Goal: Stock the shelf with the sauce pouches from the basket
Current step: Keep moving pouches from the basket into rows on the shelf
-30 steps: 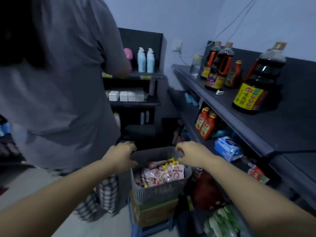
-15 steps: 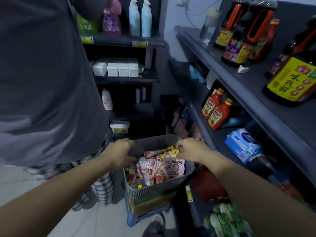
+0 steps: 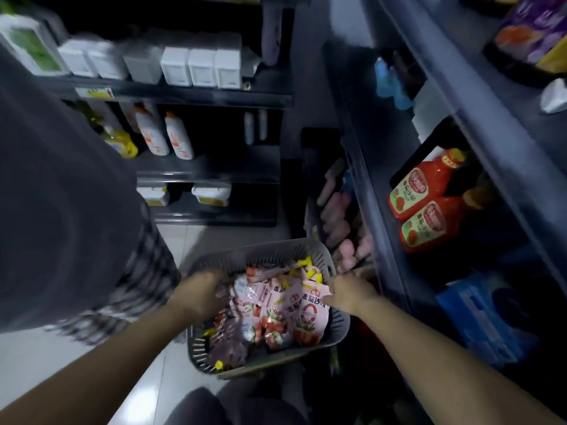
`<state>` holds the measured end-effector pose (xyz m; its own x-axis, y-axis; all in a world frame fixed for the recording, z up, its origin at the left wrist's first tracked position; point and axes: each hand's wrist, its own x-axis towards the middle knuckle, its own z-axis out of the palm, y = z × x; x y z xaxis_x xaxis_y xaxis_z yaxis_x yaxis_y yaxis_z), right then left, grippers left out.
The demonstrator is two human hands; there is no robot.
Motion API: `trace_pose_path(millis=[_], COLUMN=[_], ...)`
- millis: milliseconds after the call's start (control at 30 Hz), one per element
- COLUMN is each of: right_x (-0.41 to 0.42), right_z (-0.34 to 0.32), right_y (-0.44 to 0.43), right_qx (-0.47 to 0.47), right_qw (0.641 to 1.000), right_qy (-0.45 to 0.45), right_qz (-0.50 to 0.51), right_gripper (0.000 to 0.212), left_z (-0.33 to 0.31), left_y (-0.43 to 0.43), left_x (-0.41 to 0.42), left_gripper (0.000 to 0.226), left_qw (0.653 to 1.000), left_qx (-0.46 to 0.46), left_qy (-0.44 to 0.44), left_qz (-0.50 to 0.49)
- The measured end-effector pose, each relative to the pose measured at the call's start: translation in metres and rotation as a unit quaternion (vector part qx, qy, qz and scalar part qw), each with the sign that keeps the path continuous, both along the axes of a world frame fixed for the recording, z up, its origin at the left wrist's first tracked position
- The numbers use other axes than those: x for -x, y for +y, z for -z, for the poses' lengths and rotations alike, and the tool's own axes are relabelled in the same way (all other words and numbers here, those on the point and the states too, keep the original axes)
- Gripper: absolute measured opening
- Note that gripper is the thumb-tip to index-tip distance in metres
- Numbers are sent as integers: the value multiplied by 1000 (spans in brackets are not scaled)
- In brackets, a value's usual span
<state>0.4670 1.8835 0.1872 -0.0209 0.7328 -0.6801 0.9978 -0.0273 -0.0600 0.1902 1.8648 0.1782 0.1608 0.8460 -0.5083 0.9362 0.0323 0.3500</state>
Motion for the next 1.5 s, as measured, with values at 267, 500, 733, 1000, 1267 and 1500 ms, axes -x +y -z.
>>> trace_pose_path(millis=[267, 500, 733, 1000, 1267, 1500], right_x=[0, -4, 4, 17, 8, 1], right_z=[69, 126, 171, 199, 221, 215], right_y=[7, -1, -24, -32, -14, -13], right_qx=[40, 23, -69, -78, 11, -8], right_qw=[997, 980, 922, 872, 776, 808], right_qy=[41, 50, 71, 149, 221, 275], right_qz=[50, 191, 375, 460, 590, 521], right_gripper=[21, 32, 35, 40, 33, 30], left_z=[67, 131, 172, 202, 200, 193], left_y=[24, 39, 56, 81, 95, 54], left_x=[-18, -37, -57, -78, -79, -93], left_gripper=[39, 58, 70, 41, 23, 24], left_qw=[999, 995, 995, 986, 944, 949], left_qx=[52, 91, 1, -44, -61, 21], left_qy=[5, 33, 87, 127, 130, 61], left_qz=[9, 9, 46, 95, 298, 308])
